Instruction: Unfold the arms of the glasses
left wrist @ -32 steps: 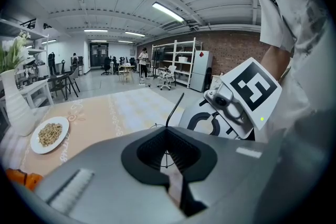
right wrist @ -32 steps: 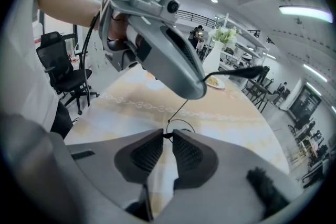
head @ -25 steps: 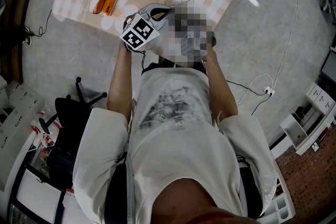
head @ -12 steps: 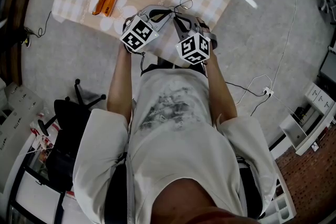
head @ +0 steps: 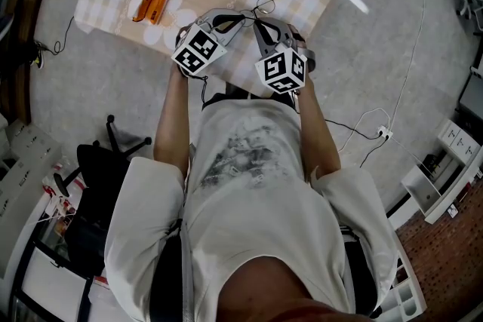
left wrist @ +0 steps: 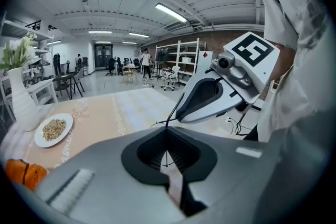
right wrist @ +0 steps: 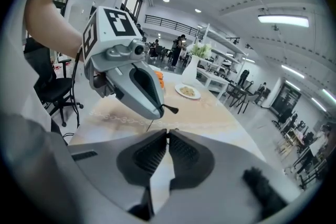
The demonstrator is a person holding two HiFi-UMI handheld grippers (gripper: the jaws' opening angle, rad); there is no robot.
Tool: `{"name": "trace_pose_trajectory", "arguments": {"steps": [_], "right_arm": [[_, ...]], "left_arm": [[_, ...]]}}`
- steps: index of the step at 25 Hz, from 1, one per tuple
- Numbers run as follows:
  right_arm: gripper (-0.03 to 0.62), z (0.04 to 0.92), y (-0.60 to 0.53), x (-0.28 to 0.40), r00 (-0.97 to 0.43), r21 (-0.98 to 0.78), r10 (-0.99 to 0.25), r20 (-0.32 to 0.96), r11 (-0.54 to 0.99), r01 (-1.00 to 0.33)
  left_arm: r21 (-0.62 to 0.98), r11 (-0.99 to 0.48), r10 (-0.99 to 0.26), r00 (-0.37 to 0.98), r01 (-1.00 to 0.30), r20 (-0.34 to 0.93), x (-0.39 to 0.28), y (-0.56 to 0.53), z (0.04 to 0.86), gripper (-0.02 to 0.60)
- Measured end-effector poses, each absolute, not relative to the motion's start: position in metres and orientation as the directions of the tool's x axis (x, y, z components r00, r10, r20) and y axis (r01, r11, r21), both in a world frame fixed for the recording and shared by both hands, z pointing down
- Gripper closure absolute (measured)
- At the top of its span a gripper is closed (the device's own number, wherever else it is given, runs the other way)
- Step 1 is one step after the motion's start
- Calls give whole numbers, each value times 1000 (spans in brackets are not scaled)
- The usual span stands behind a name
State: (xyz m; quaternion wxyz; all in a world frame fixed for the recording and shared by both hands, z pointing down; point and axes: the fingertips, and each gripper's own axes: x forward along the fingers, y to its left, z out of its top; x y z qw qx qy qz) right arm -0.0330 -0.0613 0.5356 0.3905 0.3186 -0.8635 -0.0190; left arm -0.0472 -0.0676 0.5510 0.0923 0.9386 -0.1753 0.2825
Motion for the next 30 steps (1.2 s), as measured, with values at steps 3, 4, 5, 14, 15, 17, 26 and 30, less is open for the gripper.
{"name": "trace_pose_trajectory", "arguments": {"steps": [3, 4, 5, 14, 15, 17, 26, 30], "right_arm": [[566, 532, -64, -30, -483, 287, -578, 657, 785, -549], [567, 531, -65, -29, -480, 288, -583, 656, 781, -554], [568, 530, -66, -28, -478, 288, -587, 654, 777, -560], [571, 519, -73, -17, -453, 294, -621, 639, 742, -602], [571, 517, -74, -15, -450, 295, -625, 638, 737, -608], [571, 515, -77, -12, -443, 297, -635, 633, 728, -619], [572, 508, -83, 2, -416, 294, -663, 623, 691, -660], [572, 507, -84, 6, -405, 292, -670, 622, 678, -675]], "left_arm": [[71, -923, -277, 781, -378, 559, -46, -68, 549, 574], [68, -925, -276, 784, -375, 556, -45, -68, 547, 575], [68, -925, -276, 784, -374, 555, -45, -68, 546, 575], [74, -922, -279, 783, -381, 556, -47, -67, 548, 574], [76, -920, -281, 782, -384, 556, -48, -67, 550, 574], [77, -919, -282, 782, -386, 556, -49, -67, 551, 574], [75, -920, -281, 782, -384, 557, -50, -65, 548, 575], [74, -919, -283, 780, -386, 558, -50, -66, 548, 575]]}}
